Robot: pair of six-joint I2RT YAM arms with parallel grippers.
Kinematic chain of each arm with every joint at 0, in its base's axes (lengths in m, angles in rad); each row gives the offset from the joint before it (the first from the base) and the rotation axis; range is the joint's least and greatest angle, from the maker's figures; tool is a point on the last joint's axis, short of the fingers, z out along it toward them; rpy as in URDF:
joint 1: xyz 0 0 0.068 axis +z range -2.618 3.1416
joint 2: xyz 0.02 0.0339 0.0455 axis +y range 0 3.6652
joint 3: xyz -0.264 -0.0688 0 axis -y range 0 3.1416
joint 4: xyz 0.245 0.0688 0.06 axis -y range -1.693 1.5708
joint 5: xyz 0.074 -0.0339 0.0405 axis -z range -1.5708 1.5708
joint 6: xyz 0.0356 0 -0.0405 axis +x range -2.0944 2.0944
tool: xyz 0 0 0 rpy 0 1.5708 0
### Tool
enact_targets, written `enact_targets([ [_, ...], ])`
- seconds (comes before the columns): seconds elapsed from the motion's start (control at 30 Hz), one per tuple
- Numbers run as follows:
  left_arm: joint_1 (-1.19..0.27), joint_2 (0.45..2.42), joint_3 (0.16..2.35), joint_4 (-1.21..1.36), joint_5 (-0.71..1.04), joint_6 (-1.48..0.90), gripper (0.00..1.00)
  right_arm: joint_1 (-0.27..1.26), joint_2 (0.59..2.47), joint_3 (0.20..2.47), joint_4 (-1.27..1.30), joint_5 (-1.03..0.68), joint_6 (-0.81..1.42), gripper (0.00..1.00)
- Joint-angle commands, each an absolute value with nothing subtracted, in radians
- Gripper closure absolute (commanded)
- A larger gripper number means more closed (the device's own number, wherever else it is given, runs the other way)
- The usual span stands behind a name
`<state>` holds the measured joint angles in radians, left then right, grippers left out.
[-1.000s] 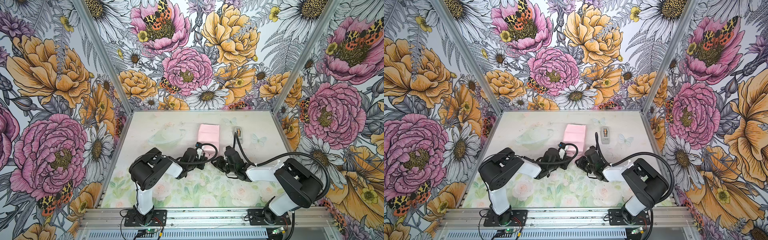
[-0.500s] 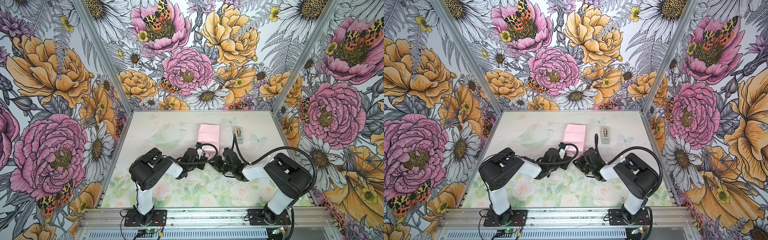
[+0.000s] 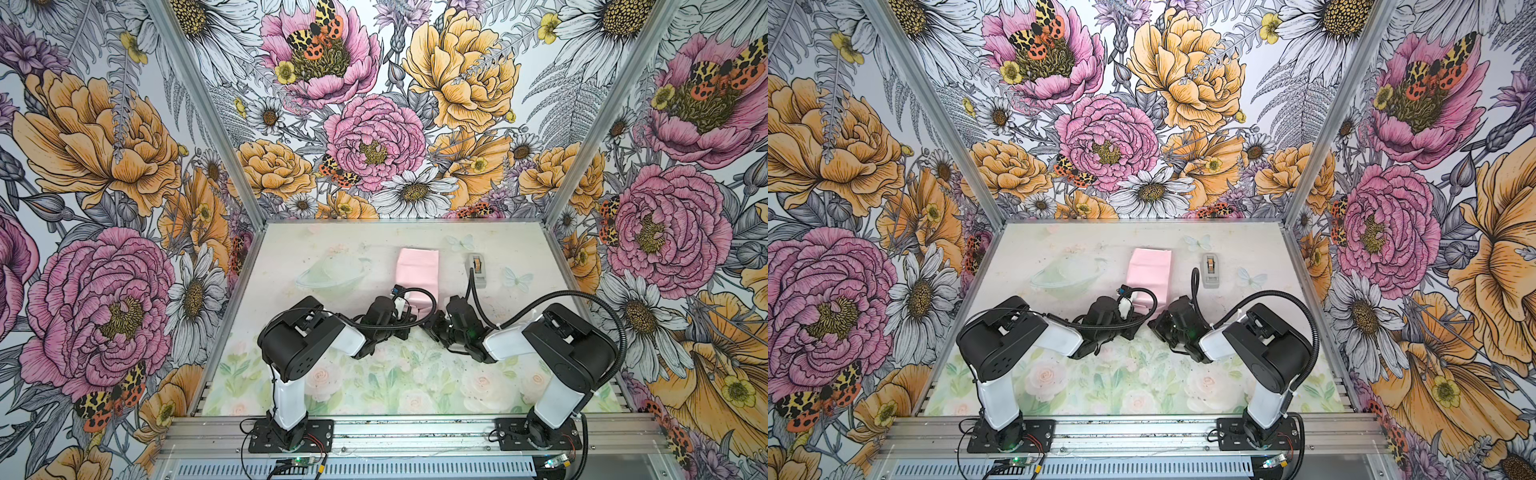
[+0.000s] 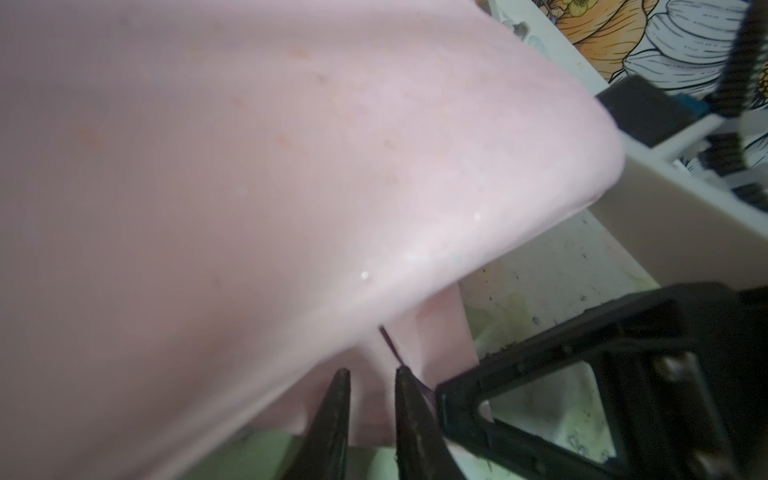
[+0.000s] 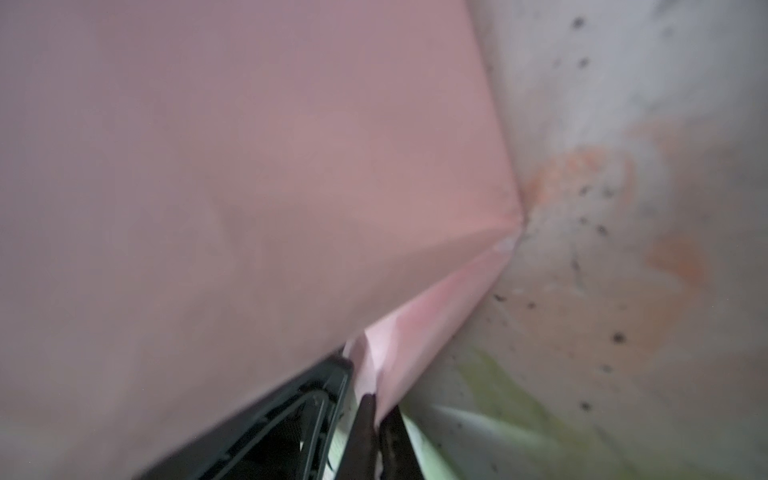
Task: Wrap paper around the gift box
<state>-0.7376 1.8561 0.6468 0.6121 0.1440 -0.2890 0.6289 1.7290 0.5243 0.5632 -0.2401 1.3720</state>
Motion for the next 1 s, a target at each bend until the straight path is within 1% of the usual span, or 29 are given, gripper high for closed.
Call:
enact_targets([
  [0.0,-0.75,1.75,0.624,0.617,0.129,-0.214,0.71,0.621,1.715,0.512,0.593,-0.224,1.368,0.97],
  [0.17,-0.75,1.627,0.581,0.607,0.131,-0.089,0.6,0.615,1.712,0.511,0.6,-0.23,1.364,0.99],
  [0.27,-0.748,1.542,0.552,0.573,0.143,0.067,0.46,0.615,1.706,0.514,0.601,-0.233,1.359,0.99],
  [0.37,-0.743,1.485,0.553,0.473,0.168,0.327,0.26,0.614,1.7,0.517,0.602,-0.238,1.356,1.0],
  [0.43,-0.737,1.479,0.576,0.37,0.169,0.536,0.19,0.612,1.696,0.52,0.6,-0.242,1.353,1.0],
  [0.47,-0.734,1.485,0.582,0.361,0.167,0.575,0.16,0.611,1.693,0.522,0.598,-0.244,1.352,1.0],
  [0.53,-0.702,1.495,0.587,0.365,0.279,0.683,0.14,0.609,1.689,0.525,0.592,-0.247,1.348,1.0],
  [0.6,-0.699,1.512,0.611,0.375,0.258,0.725,0.12,0.606,1.685,0.523,0.59,-0.246,1.348,1.0],
  [0.67,-0.698,1.527,0.651,0.311,0.24,0.81,0.11,0.603,1.681,0.523,0.586,-0.247,1.347,1.0],
  [0.73,-0.694,1.548,0.66,0.332,0.202,0.872,0.08,0.597,1.675,0.524,0.581,-0.253,1.343,1.0],
  [0.83,-0.677,1.568,0.665,0.366,0.203,0.91,0.07,0.585,1.664,0.525,0.549,-0.261,1.329,1.0],
  [0.97,-0.679,1.598,0.694,0.321,0.191,0.975,0.06,0.573,1.66,0.527,0.548,-0.279,1.328,1.0],
])
